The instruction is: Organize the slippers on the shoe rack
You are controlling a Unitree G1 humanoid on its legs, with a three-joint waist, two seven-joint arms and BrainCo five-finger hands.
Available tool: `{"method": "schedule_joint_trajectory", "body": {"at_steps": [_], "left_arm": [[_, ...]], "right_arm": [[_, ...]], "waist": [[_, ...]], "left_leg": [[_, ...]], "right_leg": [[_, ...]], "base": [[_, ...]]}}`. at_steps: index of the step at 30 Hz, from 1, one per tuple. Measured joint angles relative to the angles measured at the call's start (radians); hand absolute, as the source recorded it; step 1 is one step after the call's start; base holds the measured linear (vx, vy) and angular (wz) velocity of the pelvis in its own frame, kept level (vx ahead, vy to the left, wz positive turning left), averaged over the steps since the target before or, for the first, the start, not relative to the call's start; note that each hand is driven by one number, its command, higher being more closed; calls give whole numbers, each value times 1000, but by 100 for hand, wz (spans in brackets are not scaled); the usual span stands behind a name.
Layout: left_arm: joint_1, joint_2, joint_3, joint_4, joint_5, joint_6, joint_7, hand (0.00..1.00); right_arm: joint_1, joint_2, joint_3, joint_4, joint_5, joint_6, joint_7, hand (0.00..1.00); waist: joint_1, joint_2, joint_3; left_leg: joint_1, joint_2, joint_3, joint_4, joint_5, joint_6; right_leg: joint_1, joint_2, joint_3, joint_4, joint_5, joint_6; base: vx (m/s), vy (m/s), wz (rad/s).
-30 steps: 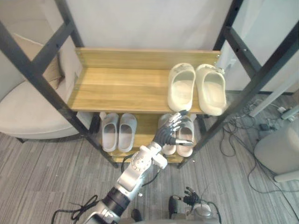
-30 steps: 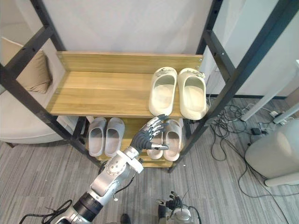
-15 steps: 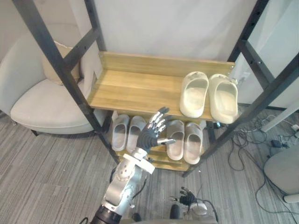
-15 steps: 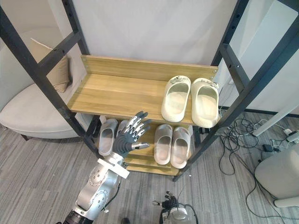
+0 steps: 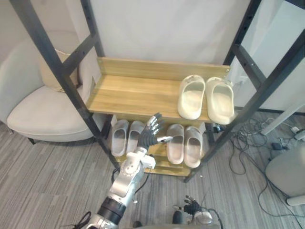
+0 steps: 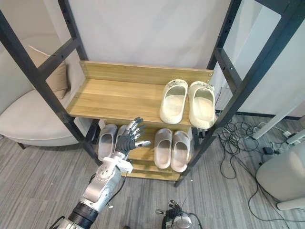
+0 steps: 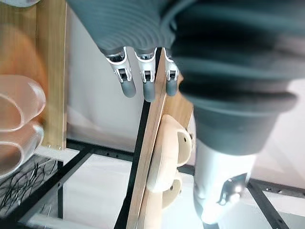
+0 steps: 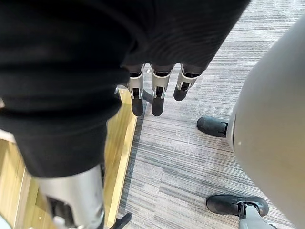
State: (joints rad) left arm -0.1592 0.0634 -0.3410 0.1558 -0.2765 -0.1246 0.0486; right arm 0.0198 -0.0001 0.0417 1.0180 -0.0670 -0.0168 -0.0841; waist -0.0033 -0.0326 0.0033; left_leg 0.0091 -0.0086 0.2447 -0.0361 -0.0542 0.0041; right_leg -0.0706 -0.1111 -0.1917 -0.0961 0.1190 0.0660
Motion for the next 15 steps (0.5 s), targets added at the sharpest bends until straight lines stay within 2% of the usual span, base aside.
{"method": "schedule_joint_trajectory", "body": {"at_steps": [4,15], "left_arm": [[-28,0,10,26,0,-1,16,0],[-68,0,-16,39,15,-1,6,0]], "right_arm": [[0,0,-2,0,0,0,-1,0],[-2,1,-20,0,1,0,-2,0]], "waist": [[-1,0,0],[-8,-1,1]], "left_leg": [[11,-1,4,-14,0,0],[11,-4,0,-16,1,1]], "right_leg": [[0,2,9,0,0,0],[-1,1,7,-1,1,1]], "base": [[-3,-4,-7],[0,0,0]]}}
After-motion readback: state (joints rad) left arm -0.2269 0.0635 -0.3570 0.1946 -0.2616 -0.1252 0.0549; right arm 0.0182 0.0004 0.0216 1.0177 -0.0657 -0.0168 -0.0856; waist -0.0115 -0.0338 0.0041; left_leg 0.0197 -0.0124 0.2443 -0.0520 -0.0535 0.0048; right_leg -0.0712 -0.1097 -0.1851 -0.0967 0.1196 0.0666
